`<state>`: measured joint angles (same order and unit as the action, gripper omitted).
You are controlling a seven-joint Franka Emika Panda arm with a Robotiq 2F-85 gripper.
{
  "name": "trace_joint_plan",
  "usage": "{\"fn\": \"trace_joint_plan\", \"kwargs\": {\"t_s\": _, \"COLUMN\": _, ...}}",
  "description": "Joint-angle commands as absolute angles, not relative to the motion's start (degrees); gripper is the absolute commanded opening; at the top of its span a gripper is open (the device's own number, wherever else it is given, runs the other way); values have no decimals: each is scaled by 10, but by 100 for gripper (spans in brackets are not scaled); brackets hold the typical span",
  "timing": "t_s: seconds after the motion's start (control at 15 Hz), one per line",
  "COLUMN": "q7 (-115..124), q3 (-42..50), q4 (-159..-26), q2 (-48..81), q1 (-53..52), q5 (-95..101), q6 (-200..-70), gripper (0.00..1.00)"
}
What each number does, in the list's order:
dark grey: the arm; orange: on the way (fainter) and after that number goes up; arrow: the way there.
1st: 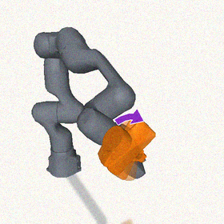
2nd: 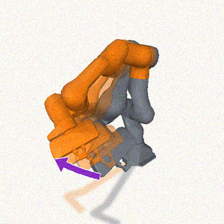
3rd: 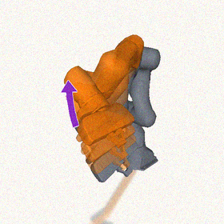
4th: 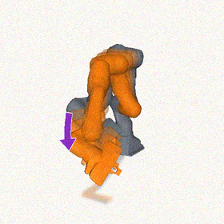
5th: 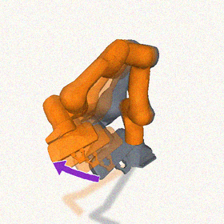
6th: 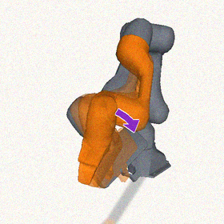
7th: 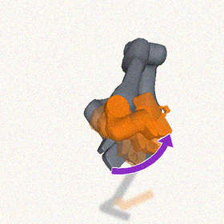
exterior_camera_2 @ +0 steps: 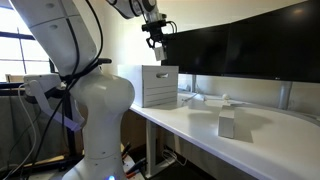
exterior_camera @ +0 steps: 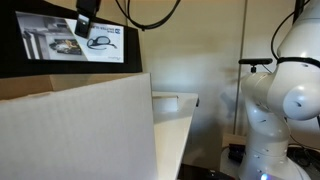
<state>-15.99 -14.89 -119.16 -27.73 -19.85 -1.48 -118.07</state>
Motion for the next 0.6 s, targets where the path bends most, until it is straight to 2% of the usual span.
{"fn": "trace_joint_plan", "kwargs": {"t_s": 0.0, "q7": -116, "q3": -143, "q4": -1259, "q2": -332, "q1": -182, "q5": -2, "q6": -1220, "gripper": 32}}
{"fn": "trace_joint_plan", "kwargs": {"t_s": 0.53, "q7": -60, "q3": -126, "q4": -1341, "q2": -425, "q1": -154, "q5": 0, "q6": -1232, "gripper": 32}}
